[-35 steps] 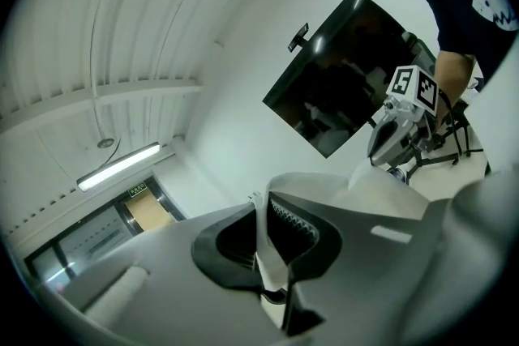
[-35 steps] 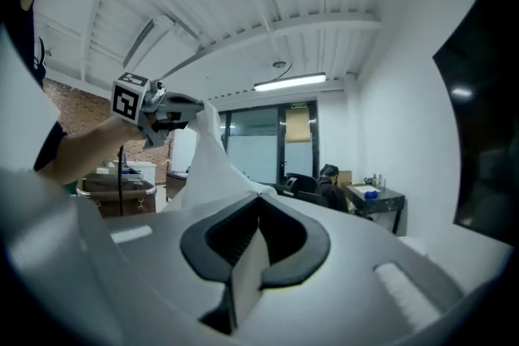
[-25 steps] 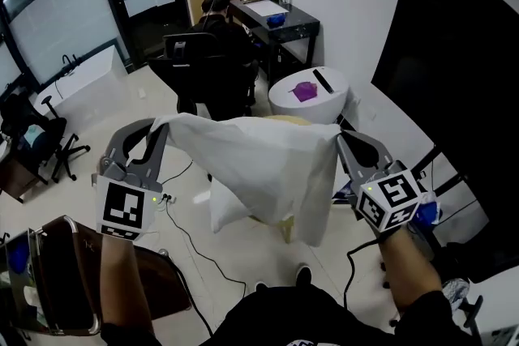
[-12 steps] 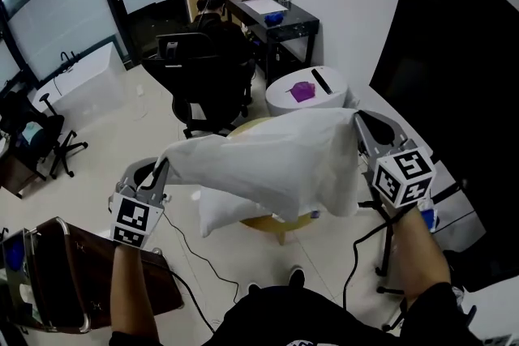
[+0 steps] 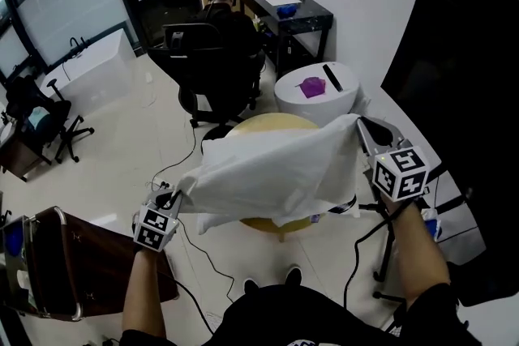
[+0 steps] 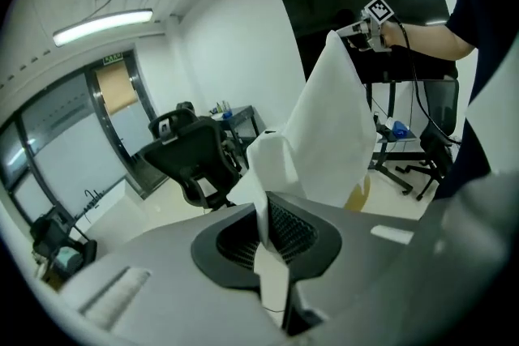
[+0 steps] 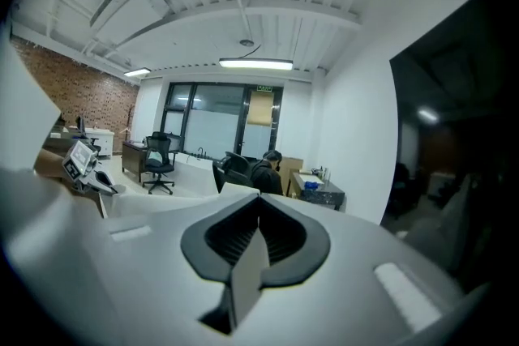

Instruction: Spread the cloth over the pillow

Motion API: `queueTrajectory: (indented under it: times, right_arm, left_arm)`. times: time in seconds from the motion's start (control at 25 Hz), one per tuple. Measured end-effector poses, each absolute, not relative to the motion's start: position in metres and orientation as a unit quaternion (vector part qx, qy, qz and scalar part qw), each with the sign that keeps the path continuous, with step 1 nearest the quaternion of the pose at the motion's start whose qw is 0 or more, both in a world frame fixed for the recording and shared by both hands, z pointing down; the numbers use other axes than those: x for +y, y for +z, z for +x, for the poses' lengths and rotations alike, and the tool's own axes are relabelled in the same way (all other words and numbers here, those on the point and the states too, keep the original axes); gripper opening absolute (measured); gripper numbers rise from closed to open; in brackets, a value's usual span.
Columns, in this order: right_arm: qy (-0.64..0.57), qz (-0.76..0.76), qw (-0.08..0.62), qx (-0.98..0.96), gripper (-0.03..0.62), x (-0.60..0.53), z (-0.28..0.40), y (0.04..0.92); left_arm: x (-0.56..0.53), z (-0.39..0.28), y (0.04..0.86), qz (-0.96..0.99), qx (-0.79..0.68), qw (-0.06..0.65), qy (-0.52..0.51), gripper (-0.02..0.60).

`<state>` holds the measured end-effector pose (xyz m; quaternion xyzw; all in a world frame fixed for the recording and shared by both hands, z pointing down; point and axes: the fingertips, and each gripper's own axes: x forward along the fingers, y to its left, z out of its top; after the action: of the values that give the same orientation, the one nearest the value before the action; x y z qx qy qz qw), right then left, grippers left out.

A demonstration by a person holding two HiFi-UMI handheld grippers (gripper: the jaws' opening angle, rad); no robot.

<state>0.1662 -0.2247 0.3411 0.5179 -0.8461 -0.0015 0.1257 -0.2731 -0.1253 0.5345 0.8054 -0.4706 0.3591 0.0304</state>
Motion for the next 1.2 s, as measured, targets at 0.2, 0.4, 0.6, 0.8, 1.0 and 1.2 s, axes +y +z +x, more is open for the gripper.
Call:
queueTrajectory:
  times: [0.2,0.4,0.6,0.8,1.0,1.2]
  right_arm:
    - [0.034,0.502,0.141,-0.853,0.011,-0.226,0.163,0.377]
    - [0.048,0.483,0.159,-0.86,0.011,-0.208,0.161,0.401]
    - [0.07,0.47,0.164,-0.864,0.011,-0.191,0.165,0.421]
    - [0.082,0.465,0.158,-0.867,0.011,-0.183,0.169,0.43]
    - [0.081,0.445,0.15,-0.879,0.011,-0.175,0.165,0.429]
    - [0.078,0.426,0.139,-0.89,0.011,-0.168,0.161,0.424]
  left_arm:
    - [-0.109,-0.251,0.596,0.808,-0.431,0.1,0.39,0.0]
    - [-0.076,-0.232,0.646,0.815,-0.355,0.174,0.422,0.0]
    - [-0.051,-0.22,0.678,0.808,-0.298,0.208,0.465,0.019]
    - [-0.045,-0.222,0.687,0.799,-0.283,0.226,0.481,0.131]
    - [-0.064,-0.237,0.664,0.792,-0.323,0.187,0.483,0.179]
    - [-0.116,-0.209,0.594,0.803,-0.329,0.06,0.493,0.178]
